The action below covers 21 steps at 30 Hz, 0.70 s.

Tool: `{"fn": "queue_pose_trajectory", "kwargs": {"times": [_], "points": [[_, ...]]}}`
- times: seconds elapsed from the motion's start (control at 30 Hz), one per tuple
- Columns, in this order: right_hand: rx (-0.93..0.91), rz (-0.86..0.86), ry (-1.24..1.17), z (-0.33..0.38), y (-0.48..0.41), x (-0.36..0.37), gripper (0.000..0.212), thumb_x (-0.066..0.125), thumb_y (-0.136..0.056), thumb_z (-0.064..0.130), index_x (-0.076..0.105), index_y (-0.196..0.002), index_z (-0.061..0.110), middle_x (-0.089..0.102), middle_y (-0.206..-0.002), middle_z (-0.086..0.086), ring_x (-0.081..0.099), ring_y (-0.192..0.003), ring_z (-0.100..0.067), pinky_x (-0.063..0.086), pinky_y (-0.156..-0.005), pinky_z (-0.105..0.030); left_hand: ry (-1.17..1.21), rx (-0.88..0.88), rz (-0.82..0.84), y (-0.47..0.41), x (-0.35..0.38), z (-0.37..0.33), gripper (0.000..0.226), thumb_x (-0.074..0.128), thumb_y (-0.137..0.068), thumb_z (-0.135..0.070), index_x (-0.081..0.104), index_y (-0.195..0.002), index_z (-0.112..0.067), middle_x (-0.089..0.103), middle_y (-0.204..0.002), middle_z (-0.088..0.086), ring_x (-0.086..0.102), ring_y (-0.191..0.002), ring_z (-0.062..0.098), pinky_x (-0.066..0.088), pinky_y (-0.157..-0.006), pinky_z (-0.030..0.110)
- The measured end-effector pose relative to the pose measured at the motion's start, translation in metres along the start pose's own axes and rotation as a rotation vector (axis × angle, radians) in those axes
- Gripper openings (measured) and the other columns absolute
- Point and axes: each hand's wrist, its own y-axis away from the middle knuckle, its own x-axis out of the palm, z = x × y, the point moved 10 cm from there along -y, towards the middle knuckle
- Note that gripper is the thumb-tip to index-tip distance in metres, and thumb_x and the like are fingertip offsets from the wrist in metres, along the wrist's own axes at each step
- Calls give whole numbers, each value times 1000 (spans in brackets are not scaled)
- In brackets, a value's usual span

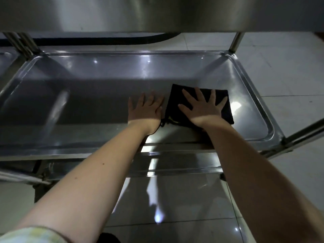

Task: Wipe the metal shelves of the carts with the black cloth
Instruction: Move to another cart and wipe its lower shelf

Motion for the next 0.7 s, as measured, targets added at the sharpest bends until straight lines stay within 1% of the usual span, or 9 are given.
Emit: {"fn": "queue_pose_trajectory", "kwargs": {"times": [0.07,0.17,0.3,0.4,0.5,0.6,0.7], "points": [[-29,9,6,8,36,8,64,18,-89,78,-2,-147,61,-8,-164,14,-15,-148,-41,-14,-108,-72,5,-16,-6,0,-2,0,51,19,-105,-41,10,-155,-45,4,-166,-9,-1,-153,24,-3,-118,59],[-93,-70,61,21,70,10,66,18,-87,79,-3,-147,61,-6,-165,13,-11,-148,-43,-11,-108,-73,6,-25,3,1,-3,0,51,19,-105,-43,9,-155,-46,3,-166,-10,-2,-153,24,-3,-118,58],[-117,43,-11,15,64,11,64,21,-88,80,-3,-145,65,-11,-163,18,-18,-148,-38,-17,-109,-68,13,-9,0,2,-4,2,52,18,-104,-49,8,-155,-45,4,-166,-10,-1,-153,24,-2,-118,59],[-109,42,-40,-18,61,6,63,25,-88,80,1,-145,65,-8,-163,20,-19,-149,-33,-20,-110,-66,-2,-3,1,4,-5,-1,59,21,-99,-62,10,-155,-45,5,-166,-9,0,-152,24,-1,-118,58],[-6,37,-32,-77,65,-2,64,22,-86,81,2,-145,65,-8,-163,19,-17,-149,-34,-19,-110,-67,-6,9,6,6,-6,-4,71,22,-91,-75,9,-154,-45,3,-166,-9,-1,-152,24,-2,-119,58],[22,73,11,-103,77,2,63,18,-87,81,-5,-144,66,-15,-162,20,-20,-148,-35,-15,-112,-67,-10,8,16,7,-3,-3,74,21,-89,-79,6,-154,-47,1,-166,-9,-4,-152,24,-3,-118,58],[-1,67,25,-102,75,6,62,17,-86,81,-9,-141,69,-19,-160,21,-22,-147,-36,-17,-110,-67,-16,13,7,8,0,-4,74,20,-88,-78,5,-154,-49,1,-166,-9,-4,-152,24,-4,-118,59]]}}
